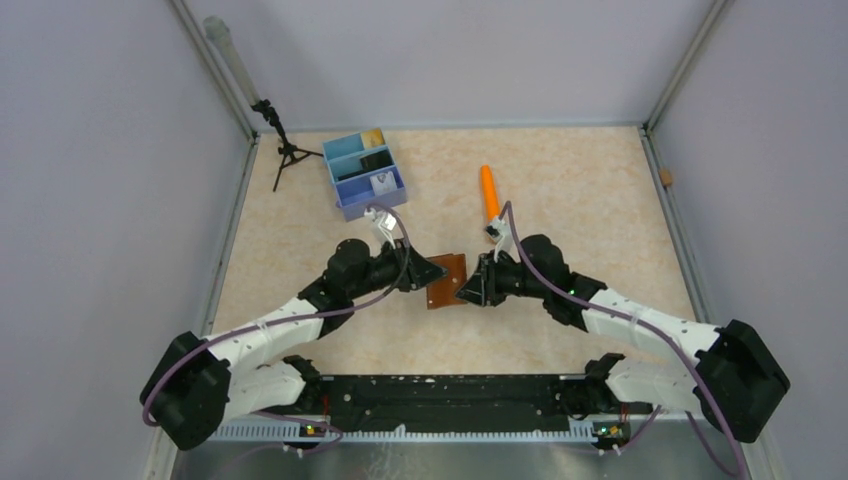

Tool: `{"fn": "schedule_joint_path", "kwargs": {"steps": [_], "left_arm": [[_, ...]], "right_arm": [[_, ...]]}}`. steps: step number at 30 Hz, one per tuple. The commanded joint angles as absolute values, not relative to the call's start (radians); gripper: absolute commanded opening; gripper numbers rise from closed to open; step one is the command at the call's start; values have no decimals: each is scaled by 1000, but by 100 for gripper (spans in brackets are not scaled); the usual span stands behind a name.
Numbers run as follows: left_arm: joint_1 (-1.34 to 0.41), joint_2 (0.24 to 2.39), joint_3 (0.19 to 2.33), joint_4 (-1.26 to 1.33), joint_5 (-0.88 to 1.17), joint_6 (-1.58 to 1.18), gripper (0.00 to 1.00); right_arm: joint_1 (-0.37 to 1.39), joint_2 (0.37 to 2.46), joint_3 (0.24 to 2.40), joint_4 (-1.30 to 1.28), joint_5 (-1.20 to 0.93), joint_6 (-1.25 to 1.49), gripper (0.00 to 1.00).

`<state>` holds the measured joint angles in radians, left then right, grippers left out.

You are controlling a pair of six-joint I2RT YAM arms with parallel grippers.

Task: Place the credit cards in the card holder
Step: Close the card holder at the center of the board.

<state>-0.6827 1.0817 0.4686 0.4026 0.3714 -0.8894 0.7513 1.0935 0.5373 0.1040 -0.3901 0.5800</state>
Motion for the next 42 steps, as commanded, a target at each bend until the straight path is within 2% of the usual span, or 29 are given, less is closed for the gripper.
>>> {"fn": "schedule_joint_path", "kwargs": {"steps": [1, 7, 11, 13, 17, 20, 24, 27, 31, 36, 39, 42], "left_arm": [[-696, 1109, 460, 567, 440, -957, 33], [-698, 1131, 447, 589, 462, -973, 32], [-698, 1101, 422, 580, 436, -970, 9], [-698, 1069, 407, 570, 398, -970, 0], [-697, 1005, 394, 577, 373, -970, 0], [-695, 960, 392, 598, 370, -978, 0], [-695, 898, 385, 660, 382, -1000, 0], [-695, 865, 386, 688, 396, -1008, 0], [-695, 837, 392, 689, 414, -1008, 0], [-695, 850, 400, 715, 456, -1017, 0], [-695, 865, 395, 771, 474, -1037, 0], [-695, 880, 393, 803, 484, -1052, 0]], "right_arm": [[784, 1126, 612, 221, -399, 574, 23], [789, 1142, 615, 247, -374, 591, 20], [789, 1122, 615, 225, -342, 591, 20], [789, 1096, 605, 203, -317, 592, 27], [749, 1029, 557, 189, -346, 599, 54], [704, 986, 504, 217, -431, 616, 66], [695, 945, 452, 338, -572, 684, 75], [696, 925, 400, 531, -675, 801, 77], [695, 908, 370, 668, -717, 885, 76], [695, 929, 372, 769, -720, 929, 64], [697, 957, 377, 805, -720, 945, 52], [696, 977, 373, 833, -716, 953, 32]]}}
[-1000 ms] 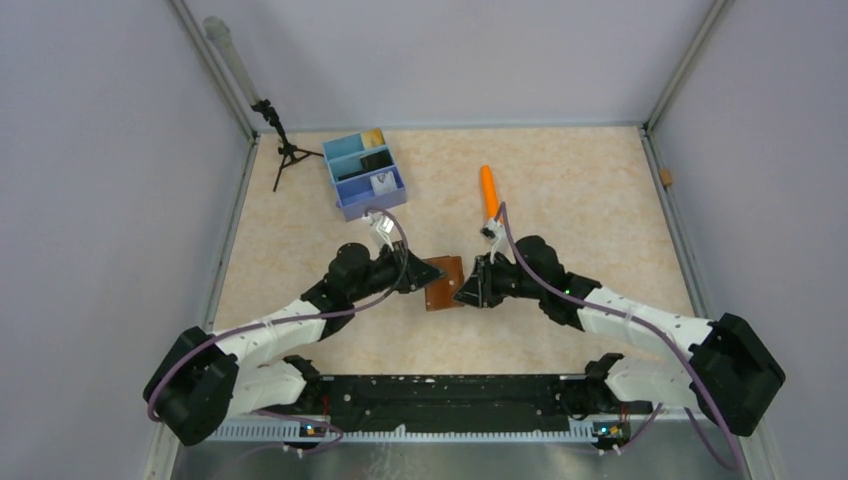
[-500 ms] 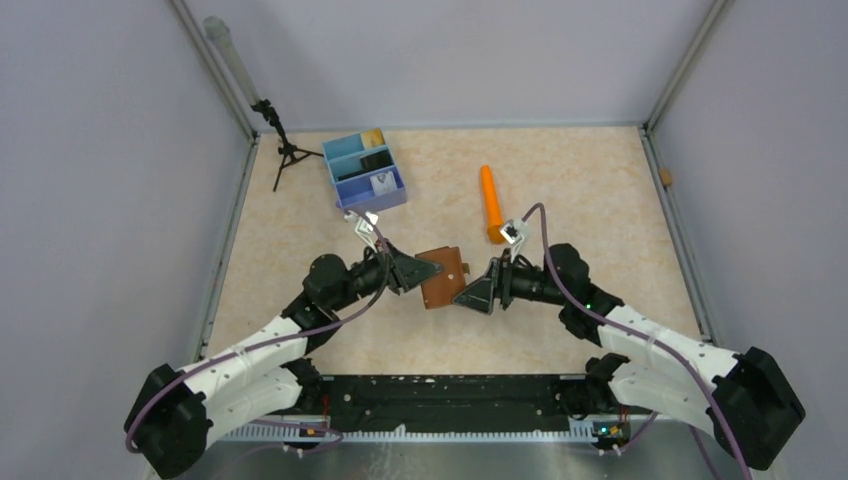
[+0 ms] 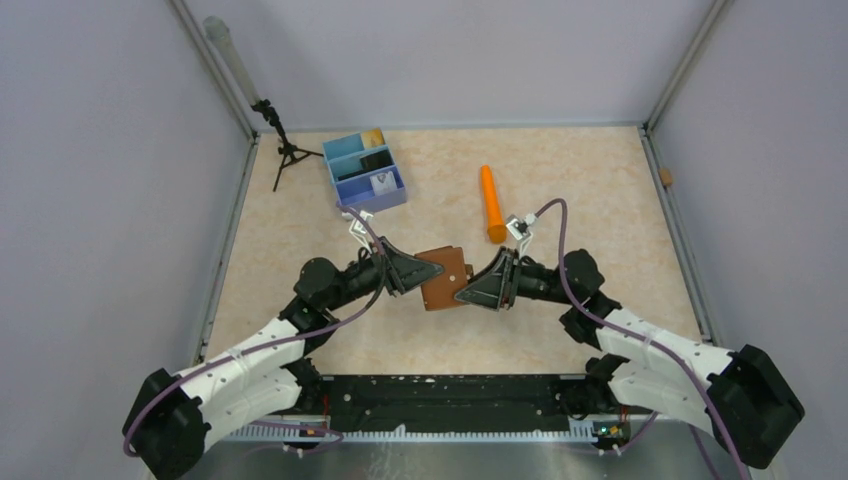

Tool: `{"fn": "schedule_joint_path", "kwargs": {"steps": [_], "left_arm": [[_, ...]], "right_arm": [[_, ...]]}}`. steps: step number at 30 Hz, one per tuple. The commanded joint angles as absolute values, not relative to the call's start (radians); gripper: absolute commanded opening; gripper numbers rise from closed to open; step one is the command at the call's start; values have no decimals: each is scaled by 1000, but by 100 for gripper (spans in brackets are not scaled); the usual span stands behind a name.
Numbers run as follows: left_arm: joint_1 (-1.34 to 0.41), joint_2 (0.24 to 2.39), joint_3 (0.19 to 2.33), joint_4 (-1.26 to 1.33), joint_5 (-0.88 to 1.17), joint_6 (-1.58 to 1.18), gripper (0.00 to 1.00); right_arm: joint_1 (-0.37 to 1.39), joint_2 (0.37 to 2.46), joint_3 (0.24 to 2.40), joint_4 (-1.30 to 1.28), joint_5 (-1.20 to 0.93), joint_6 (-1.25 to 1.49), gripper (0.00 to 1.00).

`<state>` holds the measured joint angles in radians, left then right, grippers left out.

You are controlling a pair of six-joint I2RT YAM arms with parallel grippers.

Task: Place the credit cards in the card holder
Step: Close the card holder at the center of the board.

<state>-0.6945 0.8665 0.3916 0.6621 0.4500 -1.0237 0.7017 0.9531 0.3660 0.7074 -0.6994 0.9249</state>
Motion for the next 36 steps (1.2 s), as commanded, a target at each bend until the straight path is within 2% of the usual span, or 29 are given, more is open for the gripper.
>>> {"fn": "schedule_joint_path", "kwargs": {"steps": [1, 4, 6, 9, 12, 14, 17, 21, 28, 33, 35, 36], "left_arm": [[-695, 883, 393, 811, 487, -1056, 0], [-695, 891, 396, 816, 495, -1063, 1], [-695, 893, 401, 796, 501, -1058, 17], [-695, 888, 410, 728, 503, -1029, 35], [-695, 879, 429, 635, 502, -992, 44], [-695, 877, 441, 581, 508, -967, 45], [-695, 880, 441, 553, 527, -956, 43], [-695, 881, 428, 558, 532, -963, 31], [-695, 882, 413, 572, 556, -972, 30], [-696, 892, 408, 585, 589, -976, 1], [-695, 876, 400, 572, 567, -973, 0], [-696, 867, 397, 550, 541, -970, 0]], "right_arm": [[696, 981, 371, 835, -714, 951, 25], [697, 984, 368, 826, -698, 945, 11], [696, 980, 371, 801, -686, 934, 0], [697, 971, 385, 738, -667, 903, 0], [697, 960, 400, 676, -652, 874, 0], [696, 954, 408, 646, -648, 859, 0], [696, 950, 416, 622, -643, 847, 0], [696, 950, 419, 614, -636, 845, 0], [697, 950, 428, 584, -625, 828, 0], [696, 941, 441, 514, -598, 794, 0], [695, 929, 460, 433, -569, 747, 4], [696, 919, 465, 389, -551, 724, 13]]}}
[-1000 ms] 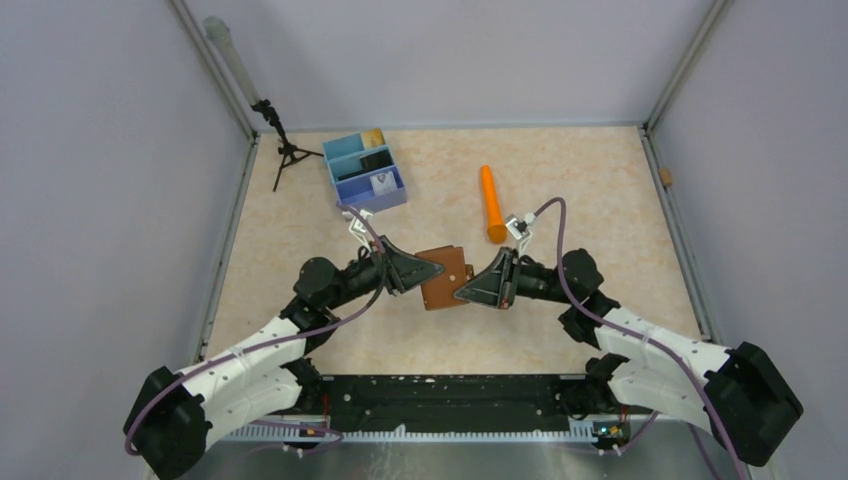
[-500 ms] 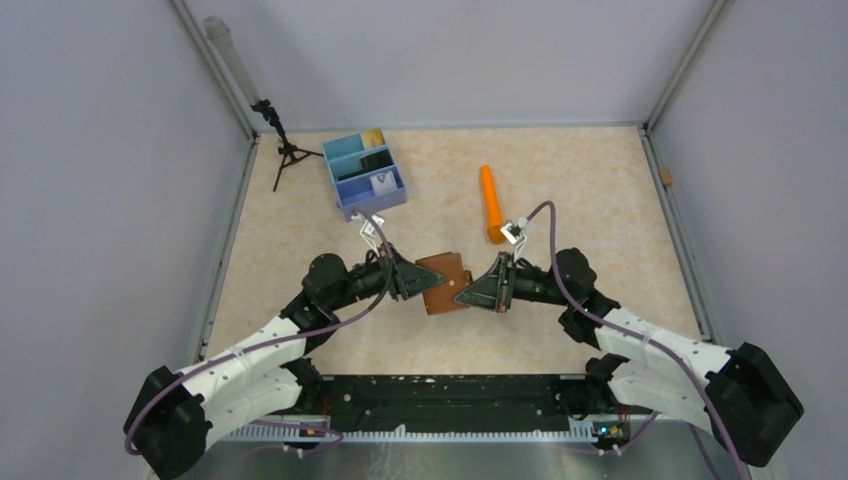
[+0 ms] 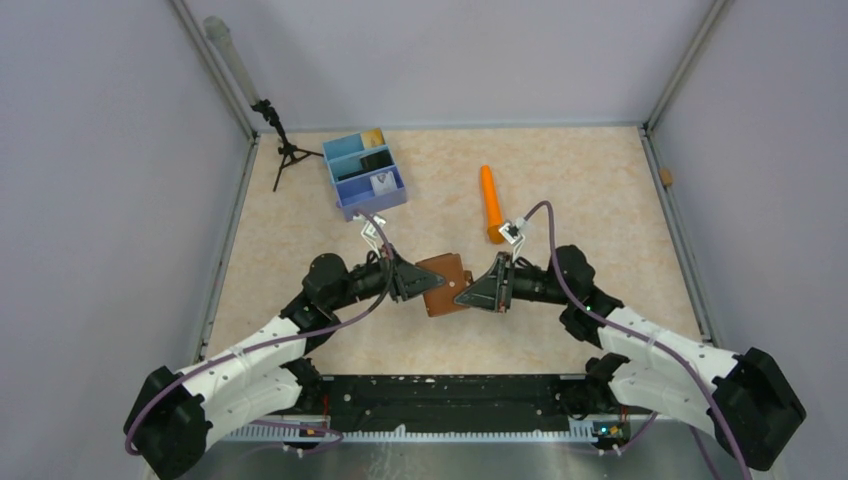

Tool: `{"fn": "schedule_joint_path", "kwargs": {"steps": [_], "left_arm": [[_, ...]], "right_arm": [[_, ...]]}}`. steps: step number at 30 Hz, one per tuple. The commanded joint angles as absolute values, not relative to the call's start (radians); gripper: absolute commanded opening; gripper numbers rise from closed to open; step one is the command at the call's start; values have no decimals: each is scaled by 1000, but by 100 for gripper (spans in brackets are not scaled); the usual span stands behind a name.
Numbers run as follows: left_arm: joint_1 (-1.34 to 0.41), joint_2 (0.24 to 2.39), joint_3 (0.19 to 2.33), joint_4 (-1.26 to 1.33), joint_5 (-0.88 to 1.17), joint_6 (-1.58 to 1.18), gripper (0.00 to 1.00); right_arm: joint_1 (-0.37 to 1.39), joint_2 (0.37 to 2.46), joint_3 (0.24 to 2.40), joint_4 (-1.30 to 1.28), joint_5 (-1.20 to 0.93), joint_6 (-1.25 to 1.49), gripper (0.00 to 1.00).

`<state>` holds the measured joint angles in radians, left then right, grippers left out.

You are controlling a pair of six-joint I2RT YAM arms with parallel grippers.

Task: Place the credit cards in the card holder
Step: Close the card holder at the center of the board.

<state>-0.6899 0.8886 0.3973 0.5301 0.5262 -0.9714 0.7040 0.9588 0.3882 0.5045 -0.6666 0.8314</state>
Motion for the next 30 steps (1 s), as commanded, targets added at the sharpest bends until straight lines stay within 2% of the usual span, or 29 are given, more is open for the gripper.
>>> {"fn": "schedule_joint_path", "kwargs": {"steps": [1, 2, 4, 5, 7, 8, 13, 21, 30], "left_arm": [[-695, 849, 397, 521, 503, -964, 0], [-695, 838, 397, 487, 467, -959, 0], [-695, 821, 406, 407, 394, -955, 0], [-696, 817, 413, 369, 366, -950, 0], [-696, 825, 433, 294, 336, -947, 0], [-695, 830, 438, 275, 331, -948, 0], [-696, 858, 455, 233, 313, -959, 0], [-695, 887, 466, 220, 318, -961, 0], [-695, 890, 462, 227, 327, -962, 0]], "right_arm": [[695, 909, 473, 346, -529, 703, 27], [695, 897, 480, 300, -506, 681, 46], [696, 877, 496, 209, -447, 637, 64], [697, 872, 506, 171, -420, 619, 68], [696, 870, 522, 120, -378, 592, 70], [697, 874, 528, 109, -366, 587, 70], [730, 914, 555, 122, -322, 582, 56], [821, 1027, 618, 94, -235, 536, 47], [835, 1099, 652, 81, -172, 509, 35]]}}
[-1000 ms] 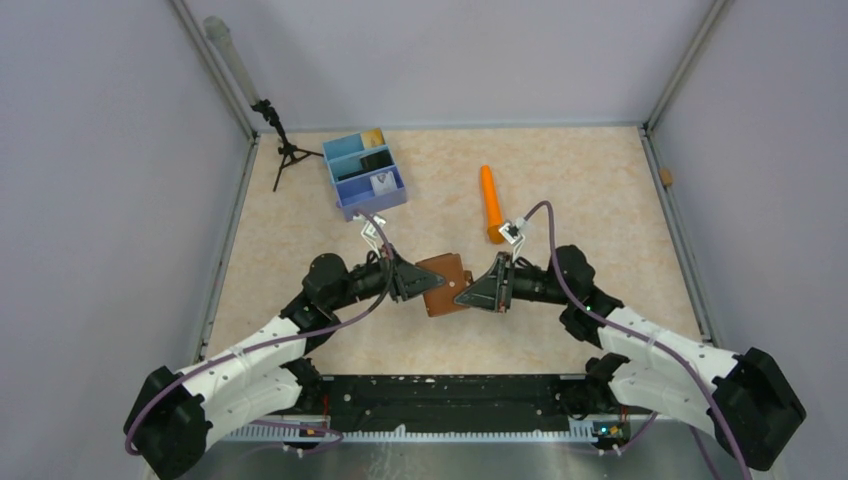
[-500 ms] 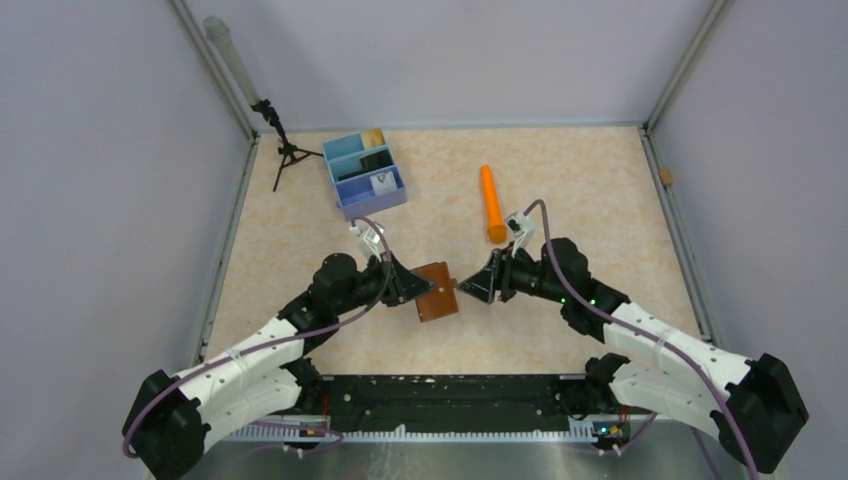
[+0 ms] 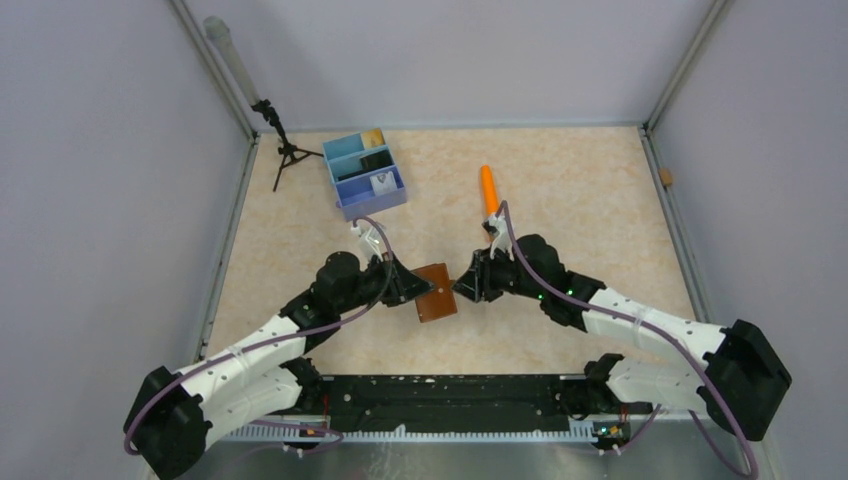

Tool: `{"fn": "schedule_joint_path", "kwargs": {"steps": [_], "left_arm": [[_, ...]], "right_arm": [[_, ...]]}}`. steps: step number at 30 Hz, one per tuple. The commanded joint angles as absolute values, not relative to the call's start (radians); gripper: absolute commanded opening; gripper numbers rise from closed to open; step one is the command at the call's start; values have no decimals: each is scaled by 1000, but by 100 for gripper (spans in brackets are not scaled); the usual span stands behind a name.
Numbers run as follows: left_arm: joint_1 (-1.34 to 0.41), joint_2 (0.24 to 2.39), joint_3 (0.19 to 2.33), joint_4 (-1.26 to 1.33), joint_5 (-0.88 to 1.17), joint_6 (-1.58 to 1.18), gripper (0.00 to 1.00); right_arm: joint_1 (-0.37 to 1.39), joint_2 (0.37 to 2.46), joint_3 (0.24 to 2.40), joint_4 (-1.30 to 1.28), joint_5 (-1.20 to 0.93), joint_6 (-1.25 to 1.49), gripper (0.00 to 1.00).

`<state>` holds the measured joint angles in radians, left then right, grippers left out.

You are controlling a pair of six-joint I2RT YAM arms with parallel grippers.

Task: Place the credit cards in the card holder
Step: Close the card holder at the center of the board.

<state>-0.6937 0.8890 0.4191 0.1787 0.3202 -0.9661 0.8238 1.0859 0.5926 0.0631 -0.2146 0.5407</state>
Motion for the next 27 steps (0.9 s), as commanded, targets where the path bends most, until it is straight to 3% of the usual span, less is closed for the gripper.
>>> {"fn": "schedule_joint_path", "kwargs": {"steps": [1, 9, 17, 27], "left_arm": [[-696, 890, 462, 227, 328, -961, 0], [-695, 891, 460, 225, 329, -960, 0], [-695, 889, 464, 181, 289, -958, 0], [-696, 966, 497, 91, 212, -960, 0]], "right_arm": [[836, 1102, 652, 83, -171, 509, 34], [837, 1108, 654, 81, -153, 505, 22], [837, 1097, 652, 62, -150, 504, 0], [848, 1103, 617, 120, -263, 508, 0]]}}
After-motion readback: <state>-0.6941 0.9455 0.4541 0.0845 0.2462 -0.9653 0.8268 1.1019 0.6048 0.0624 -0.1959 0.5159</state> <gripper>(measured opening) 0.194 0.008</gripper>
